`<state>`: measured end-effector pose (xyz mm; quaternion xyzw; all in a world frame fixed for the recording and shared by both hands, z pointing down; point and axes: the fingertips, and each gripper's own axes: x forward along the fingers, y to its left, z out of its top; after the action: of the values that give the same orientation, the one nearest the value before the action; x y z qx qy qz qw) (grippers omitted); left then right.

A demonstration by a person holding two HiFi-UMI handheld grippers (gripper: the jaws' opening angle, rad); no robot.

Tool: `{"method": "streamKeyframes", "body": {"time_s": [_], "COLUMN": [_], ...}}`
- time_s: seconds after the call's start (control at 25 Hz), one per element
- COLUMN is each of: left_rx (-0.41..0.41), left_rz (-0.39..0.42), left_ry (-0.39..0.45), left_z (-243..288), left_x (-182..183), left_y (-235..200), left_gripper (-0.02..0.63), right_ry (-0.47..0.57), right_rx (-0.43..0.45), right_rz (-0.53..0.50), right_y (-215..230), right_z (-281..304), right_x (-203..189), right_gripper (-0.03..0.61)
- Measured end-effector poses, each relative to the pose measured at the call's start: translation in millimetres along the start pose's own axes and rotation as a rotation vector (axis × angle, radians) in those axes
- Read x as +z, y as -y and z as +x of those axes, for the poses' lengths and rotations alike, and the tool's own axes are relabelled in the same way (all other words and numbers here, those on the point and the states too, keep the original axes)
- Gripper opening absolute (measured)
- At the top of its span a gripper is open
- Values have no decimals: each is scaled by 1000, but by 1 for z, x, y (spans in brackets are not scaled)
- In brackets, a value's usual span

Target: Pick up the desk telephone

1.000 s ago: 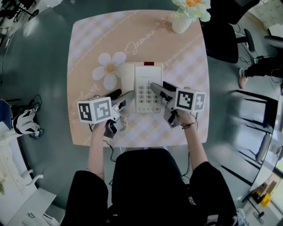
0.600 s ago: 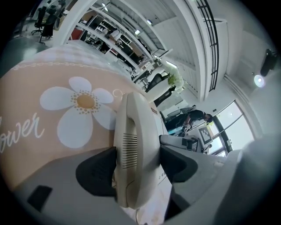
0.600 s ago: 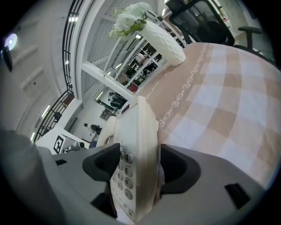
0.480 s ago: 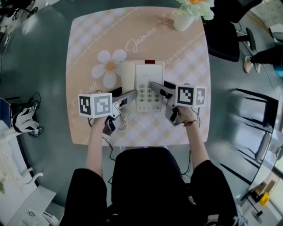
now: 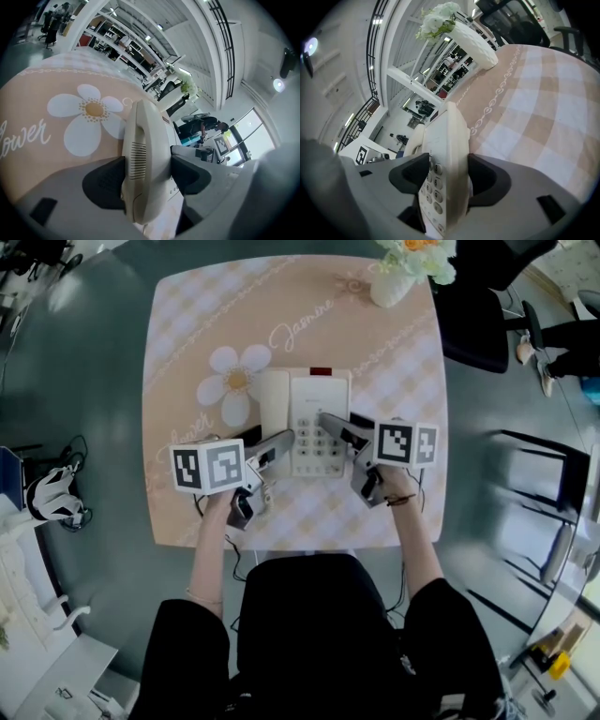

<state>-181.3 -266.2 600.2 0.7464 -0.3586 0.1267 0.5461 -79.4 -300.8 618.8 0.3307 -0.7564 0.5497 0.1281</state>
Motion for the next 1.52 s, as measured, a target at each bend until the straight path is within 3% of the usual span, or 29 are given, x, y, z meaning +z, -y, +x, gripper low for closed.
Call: {"method": "streamKeyframes", "body": {"time_s": [0.76, 1.52], "left_rx": [42, 44], "left_rz": [1, 30], "left_ry": [12, 86], "left_z": [-9, -60], "left_x": [-2, 1], "left_y": [15, 71], "left_gripper": [295, 295], "right_ry": [14, 62], "right_rx": [4, 43], "right_rz": [-10, -72], "right_y": [-11, -67], "right_z": [-14, -63], "right_x": [2, 9], "right_gripper": [252, 250]}}
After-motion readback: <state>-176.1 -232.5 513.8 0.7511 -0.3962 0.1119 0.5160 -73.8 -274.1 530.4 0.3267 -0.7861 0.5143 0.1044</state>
